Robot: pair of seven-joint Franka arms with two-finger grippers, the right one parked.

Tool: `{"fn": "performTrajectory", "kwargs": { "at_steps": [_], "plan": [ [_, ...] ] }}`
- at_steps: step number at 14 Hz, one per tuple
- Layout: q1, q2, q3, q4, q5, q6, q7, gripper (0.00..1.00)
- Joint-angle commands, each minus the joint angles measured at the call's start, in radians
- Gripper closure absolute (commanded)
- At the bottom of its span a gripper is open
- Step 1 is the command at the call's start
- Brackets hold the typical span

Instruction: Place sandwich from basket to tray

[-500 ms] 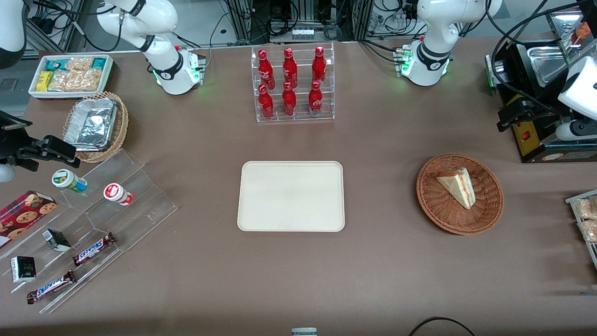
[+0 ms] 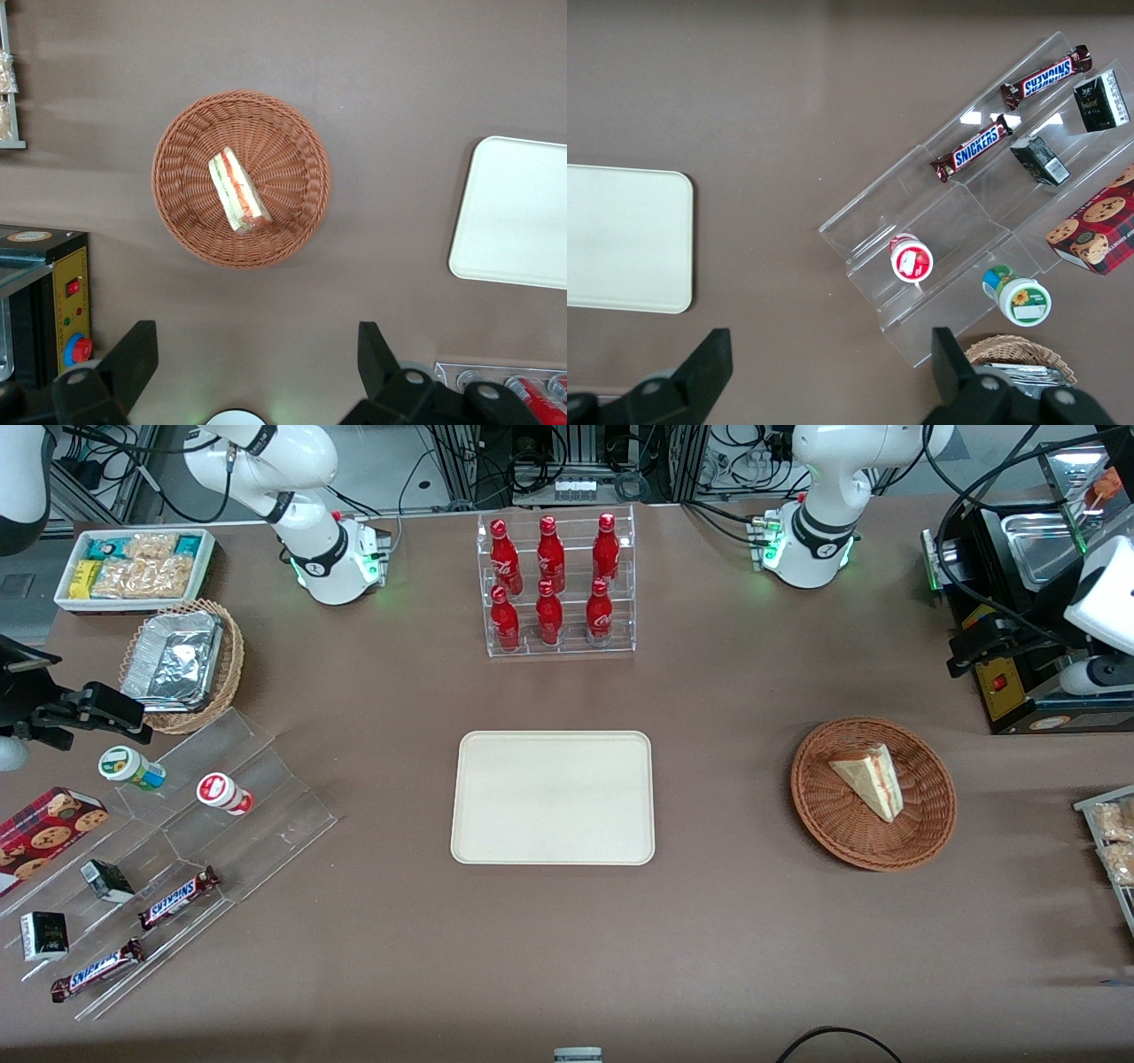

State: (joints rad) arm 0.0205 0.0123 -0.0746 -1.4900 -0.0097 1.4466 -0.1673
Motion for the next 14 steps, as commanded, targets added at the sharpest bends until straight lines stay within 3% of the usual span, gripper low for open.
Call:
{"fn": "performTrajectory", "kwargs": {
  "at_steps": [1, 4, 9, 14],
  "plan": [
    [0.059, 0.006, 0.001, -0.030, 0.019, 0.021, 0.003, 0.00],
    [0.128, 0.024, 0.001, -0.064, 0.019, 0.047, -0.032, 0.00],
    [0.142, 0.089, 0.001, -0.130, 0.036, 0.089, -0.176, 0.00],
    [0.133, 0.095, -0.001, -0.355, 0.037, 0.392, -0.420, 0.00]
  ]
}}
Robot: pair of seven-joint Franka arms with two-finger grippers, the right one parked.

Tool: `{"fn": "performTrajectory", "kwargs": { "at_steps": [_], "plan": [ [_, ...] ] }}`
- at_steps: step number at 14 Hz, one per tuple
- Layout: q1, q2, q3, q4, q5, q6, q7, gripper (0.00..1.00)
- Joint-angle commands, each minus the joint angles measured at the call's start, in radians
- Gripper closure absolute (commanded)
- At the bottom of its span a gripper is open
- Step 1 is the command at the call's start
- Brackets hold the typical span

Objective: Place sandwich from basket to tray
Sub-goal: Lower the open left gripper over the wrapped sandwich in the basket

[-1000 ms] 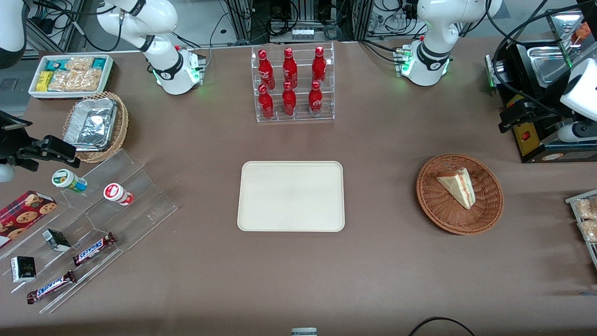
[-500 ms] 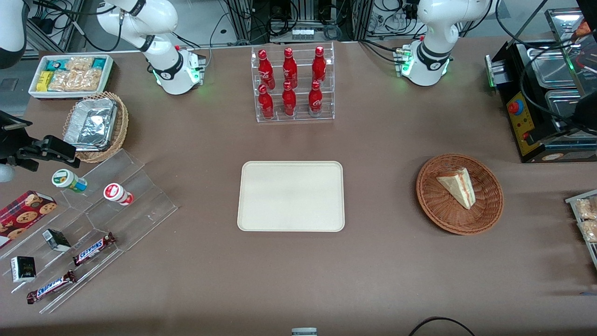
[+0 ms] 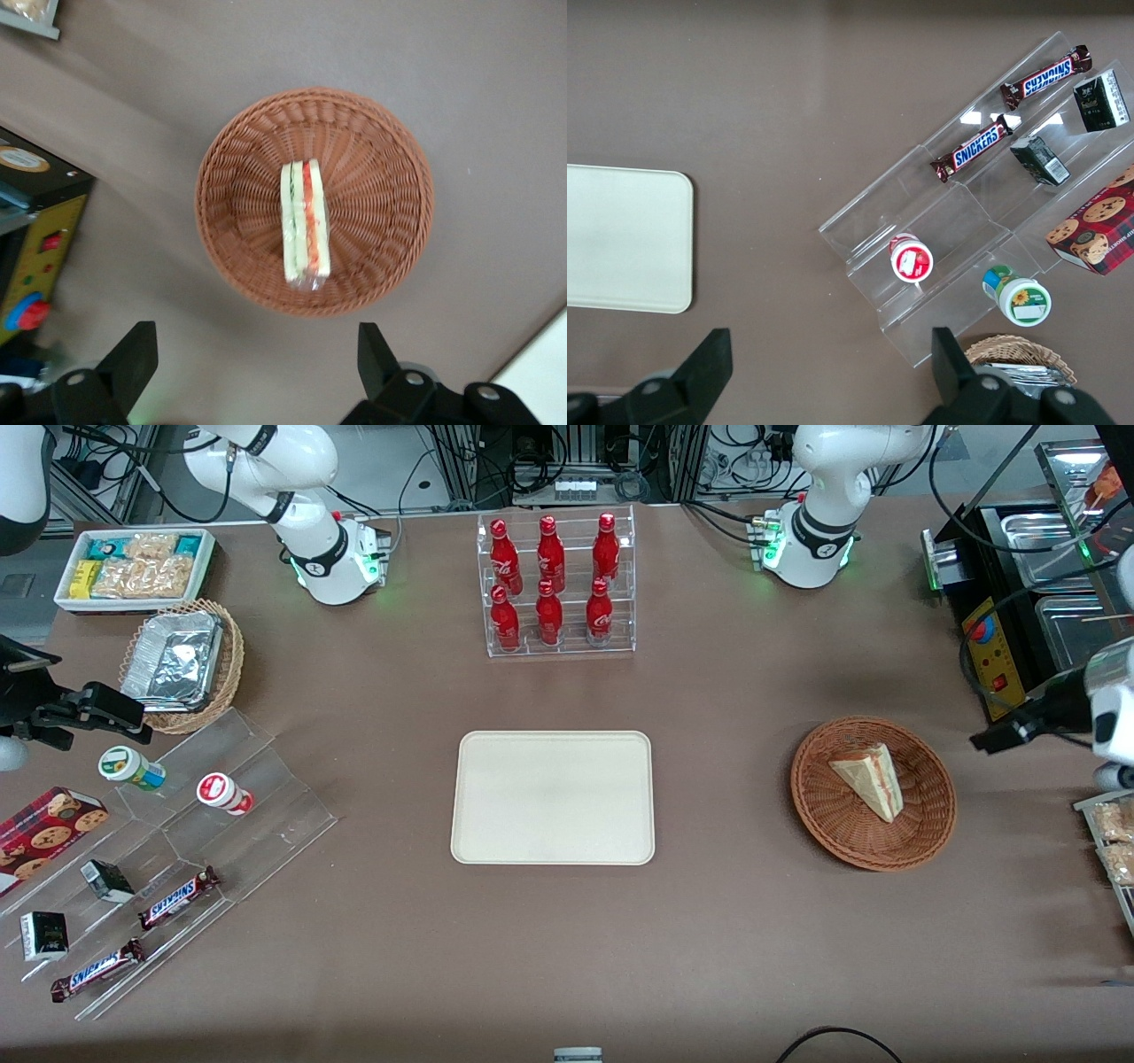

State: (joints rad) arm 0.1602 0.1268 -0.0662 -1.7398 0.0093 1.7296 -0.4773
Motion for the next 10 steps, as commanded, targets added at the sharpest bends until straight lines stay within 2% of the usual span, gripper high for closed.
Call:
{"fn": "performTrajectory", "kwargs": {
  "at_steps": [1, 3, 7, 10],
  "plan": [
    [-0.010, -0.021, -0.009, -0.162, 0.018, 0.184, -0.162, 0.00],
    [-0.008, -0.022, -0.009, -0.246, 0.018, 0.299, -0.222, 0.00],
    [-0.031, 0.042, -0.011, -0.312, 0.017, 0.462, -0.296, 0.00],
    [-0.044, 0.100, -0.011, -0.356, 0.020, 0.562, -0.278, 0.00]
  ]
}}
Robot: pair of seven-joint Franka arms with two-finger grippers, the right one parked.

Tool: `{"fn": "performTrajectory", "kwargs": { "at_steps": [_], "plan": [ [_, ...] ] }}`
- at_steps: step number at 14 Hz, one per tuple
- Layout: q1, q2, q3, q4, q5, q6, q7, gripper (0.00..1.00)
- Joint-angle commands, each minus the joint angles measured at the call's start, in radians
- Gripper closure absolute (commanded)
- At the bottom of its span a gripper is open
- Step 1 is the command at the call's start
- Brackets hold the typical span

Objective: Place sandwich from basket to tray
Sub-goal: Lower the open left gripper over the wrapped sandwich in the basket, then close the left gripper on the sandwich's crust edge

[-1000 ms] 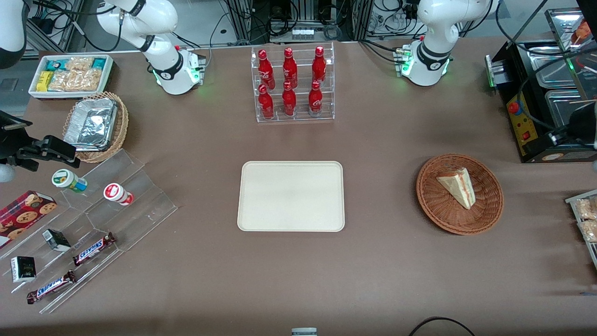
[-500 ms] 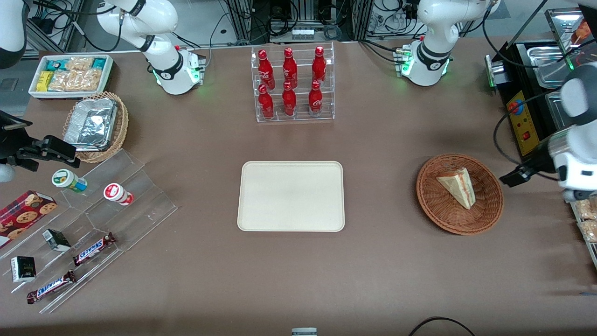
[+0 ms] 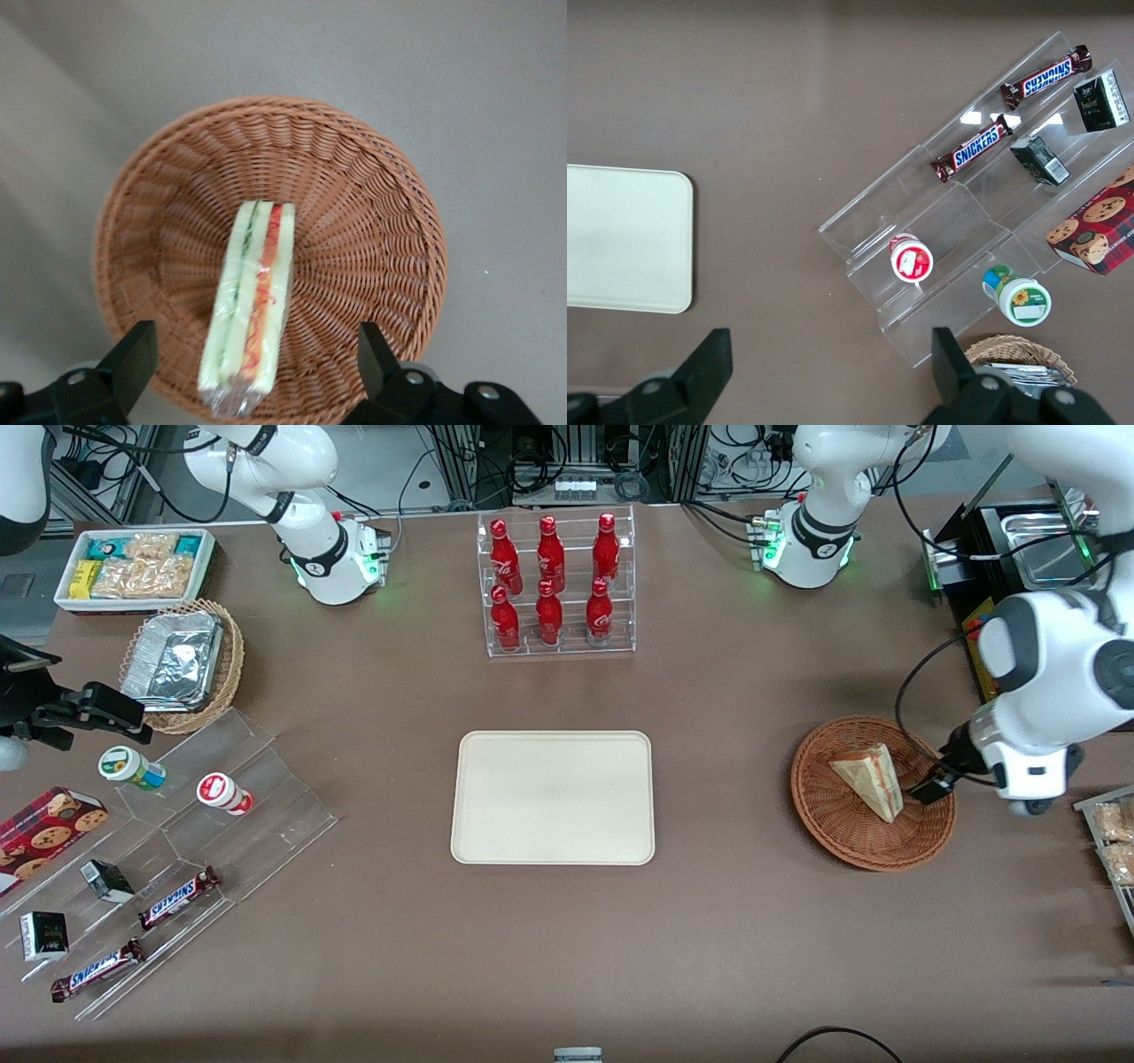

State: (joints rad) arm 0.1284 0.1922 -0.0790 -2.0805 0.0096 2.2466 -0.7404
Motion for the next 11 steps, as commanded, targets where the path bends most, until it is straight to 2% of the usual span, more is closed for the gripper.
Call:
{"fn": "performTrajectory", "kwargs": {
  "at_steps": [1, 4, 11],
  "plan": [
    [-0.016, 0.045, 0.002, -0.016, 0.035, 0.045, -0.008, 0.00],
    [-0.030, 0.082, 0.002, -0.036, 0.093, 0.048, 0.007, 0.00],
    [-0.029, 0.145, 0.002, -0.102, 0.104, 0.192, 0.007, 0.00]
  ]
}}
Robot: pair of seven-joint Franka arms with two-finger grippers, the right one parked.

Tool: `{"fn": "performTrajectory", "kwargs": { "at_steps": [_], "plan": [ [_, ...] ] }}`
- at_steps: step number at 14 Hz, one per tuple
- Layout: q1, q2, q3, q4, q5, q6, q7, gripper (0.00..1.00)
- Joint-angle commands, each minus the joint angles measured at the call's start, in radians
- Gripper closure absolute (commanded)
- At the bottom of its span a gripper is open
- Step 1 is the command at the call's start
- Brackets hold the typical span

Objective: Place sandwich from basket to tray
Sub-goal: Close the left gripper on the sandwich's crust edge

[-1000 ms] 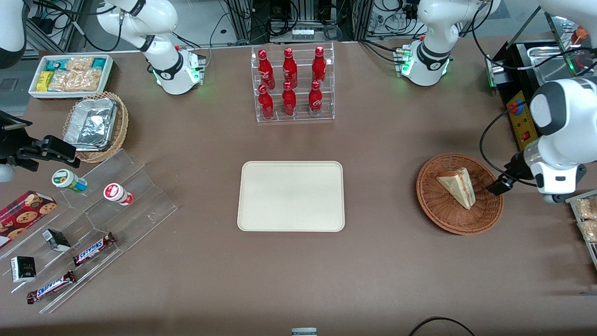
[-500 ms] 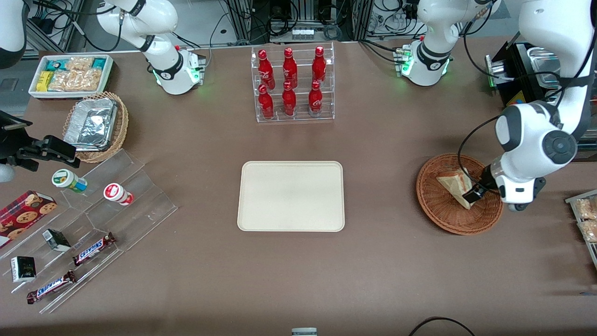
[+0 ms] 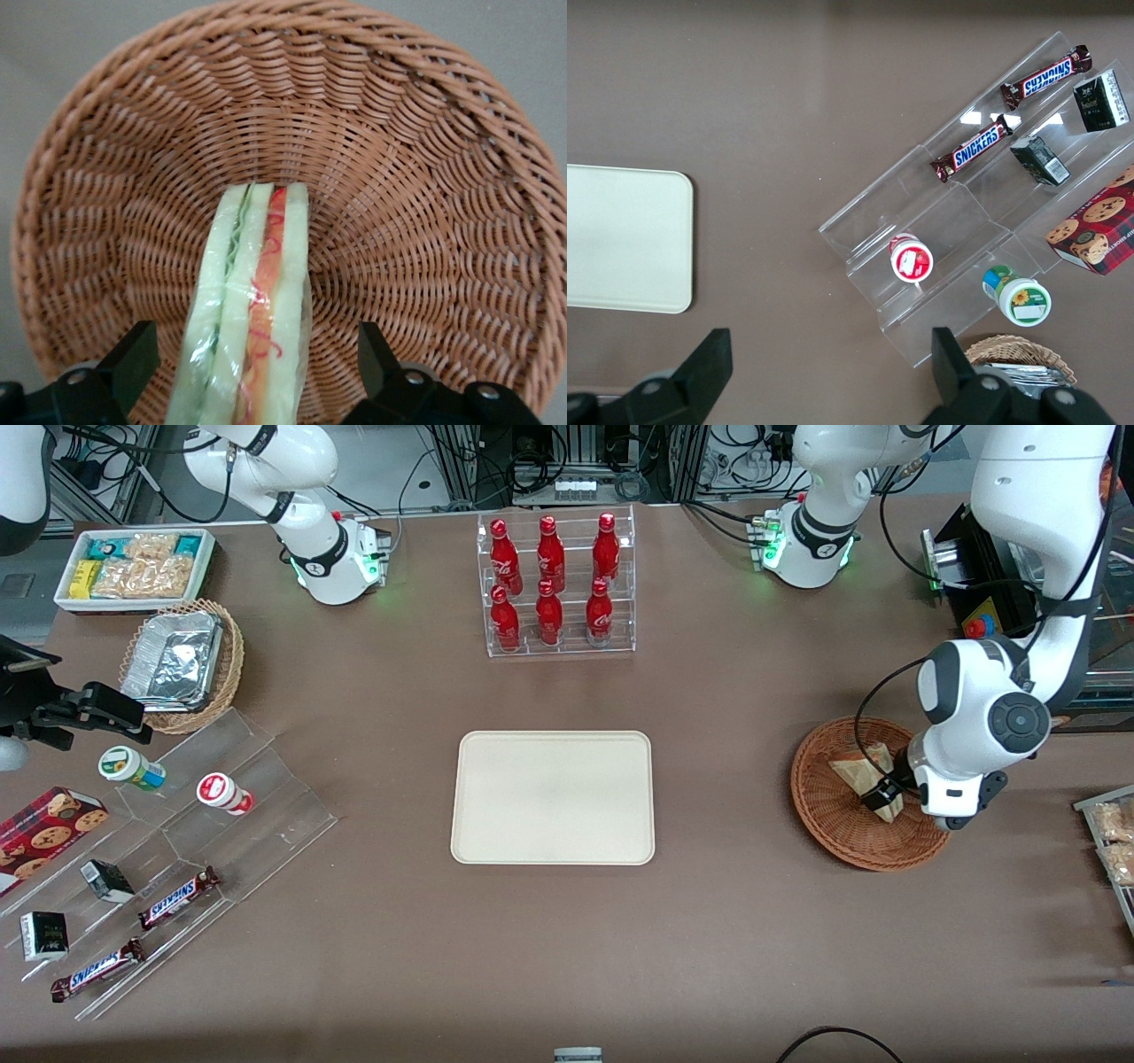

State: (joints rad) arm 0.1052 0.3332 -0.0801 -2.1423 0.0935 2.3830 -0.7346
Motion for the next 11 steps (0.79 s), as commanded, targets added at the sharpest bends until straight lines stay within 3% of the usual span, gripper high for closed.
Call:
{"fn": "performTrajectory", "kwargs": {
  "at_steps": [1, 2, 4, 8, 9, 11],
  "plan": [
    [-0.006, 0.004, 0.003, -0.042, 0.018, 0.055, 0.001, 0.01],
    [-0.007, 0.004, 0.003, -0.044, 0.020, 0.053, 0.000, 0.05],
    [-0.016, 0.001, 0.003, -0.045, 0.020, 0.045, 0.003, 0.32],
    [-0.009, -0.036, 0.003, -0.004, 0.018, -0.117, 0.128, 0.73],
    [-0.010, -0.048, 0.003, -0.002, 0.018, -0.129, 0.130, 0.79],
    [-0.013, -0.063, 0.000, 0.005, 0.015, -0.134, 0.124, 0.80]
  ]
}}
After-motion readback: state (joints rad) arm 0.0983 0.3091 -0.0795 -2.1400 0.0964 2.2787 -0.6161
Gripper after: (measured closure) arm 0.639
